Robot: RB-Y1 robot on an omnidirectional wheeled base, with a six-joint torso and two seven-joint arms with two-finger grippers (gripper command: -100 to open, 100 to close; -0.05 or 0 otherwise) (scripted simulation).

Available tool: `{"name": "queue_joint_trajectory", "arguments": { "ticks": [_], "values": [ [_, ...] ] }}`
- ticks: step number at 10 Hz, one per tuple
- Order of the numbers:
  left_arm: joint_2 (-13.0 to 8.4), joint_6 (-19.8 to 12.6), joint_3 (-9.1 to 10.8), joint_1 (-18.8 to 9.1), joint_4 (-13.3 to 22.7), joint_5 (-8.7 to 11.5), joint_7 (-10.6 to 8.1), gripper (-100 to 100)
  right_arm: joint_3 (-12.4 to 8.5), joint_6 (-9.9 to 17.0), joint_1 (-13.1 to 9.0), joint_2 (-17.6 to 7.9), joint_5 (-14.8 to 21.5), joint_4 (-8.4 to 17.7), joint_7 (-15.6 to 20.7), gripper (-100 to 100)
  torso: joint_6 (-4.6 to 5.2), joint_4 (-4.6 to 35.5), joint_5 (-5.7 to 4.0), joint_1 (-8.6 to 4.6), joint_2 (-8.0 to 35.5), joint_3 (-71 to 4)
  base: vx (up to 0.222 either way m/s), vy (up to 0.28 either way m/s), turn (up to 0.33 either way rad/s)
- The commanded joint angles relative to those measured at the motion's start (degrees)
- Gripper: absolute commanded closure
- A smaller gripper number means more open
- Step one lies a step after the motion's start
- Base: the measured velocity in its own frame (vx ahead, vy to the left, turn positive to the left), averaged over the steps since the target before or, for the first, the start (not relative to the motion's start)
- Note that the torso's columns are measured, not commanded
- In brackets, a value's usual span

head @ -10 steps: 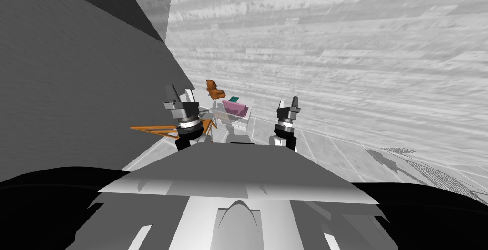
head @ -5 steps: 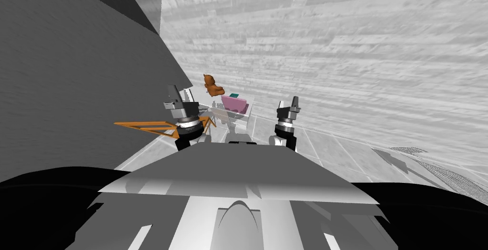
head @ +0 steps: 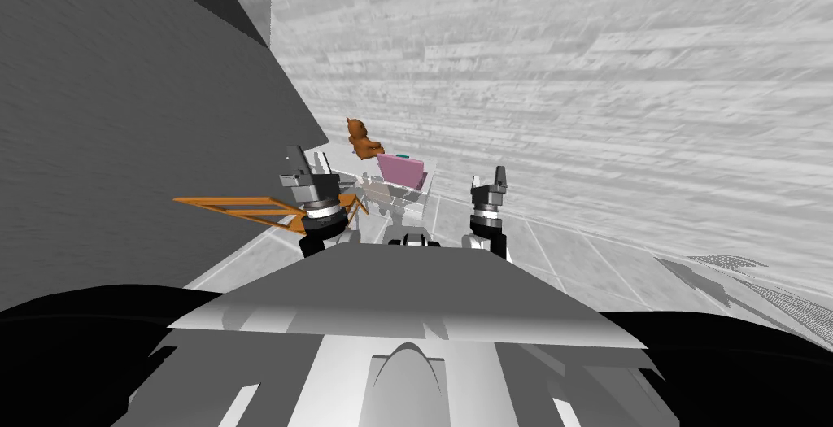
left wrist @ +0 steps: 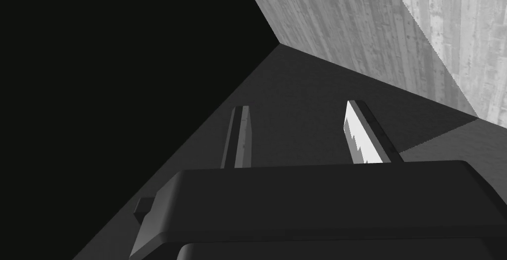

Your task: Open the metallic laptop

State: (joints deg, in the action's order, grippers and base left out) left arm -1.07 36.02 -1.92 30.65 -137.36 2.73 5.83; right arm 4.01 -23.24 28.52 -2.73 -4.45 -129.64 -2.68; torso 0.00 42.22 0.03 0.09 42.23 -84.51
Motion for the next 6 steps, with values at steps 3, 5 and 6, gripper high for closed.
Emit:
{"name": "queue_joint_trajectory", "arguments": {
  "ticks": [3,5,6],
  "values": [
    [0.00,0.00,0.00,0.00,0.00,0.00,0.00,0,-1.94,4.00,1.03,-7.33,4.09,2.63,2.87,-100,0.00,0.07,-0.01,-0.05,0.04,-0.07,0.000,0.076,0.106],
    [0.00,0.00,0.00,0.00,0.00,0.00,0.00,0,-2.96,6.19,1.97,-10.39,6.64,4.02,4.62,-100,0.00,0.07,-0.03,-0.08,0.08,-0.05,-0.009,0.095,0.142],
    [0.00,0.00,0.00,0.00,0.00,0.00,0.00,0,-3.53,7.38,2.49,-11.92,8.03,4.76,5.58,-100,0.01,0.08,-0.01,-0.03,0.08,-0.04,0.009,0.108,0.143]
  ]
}}
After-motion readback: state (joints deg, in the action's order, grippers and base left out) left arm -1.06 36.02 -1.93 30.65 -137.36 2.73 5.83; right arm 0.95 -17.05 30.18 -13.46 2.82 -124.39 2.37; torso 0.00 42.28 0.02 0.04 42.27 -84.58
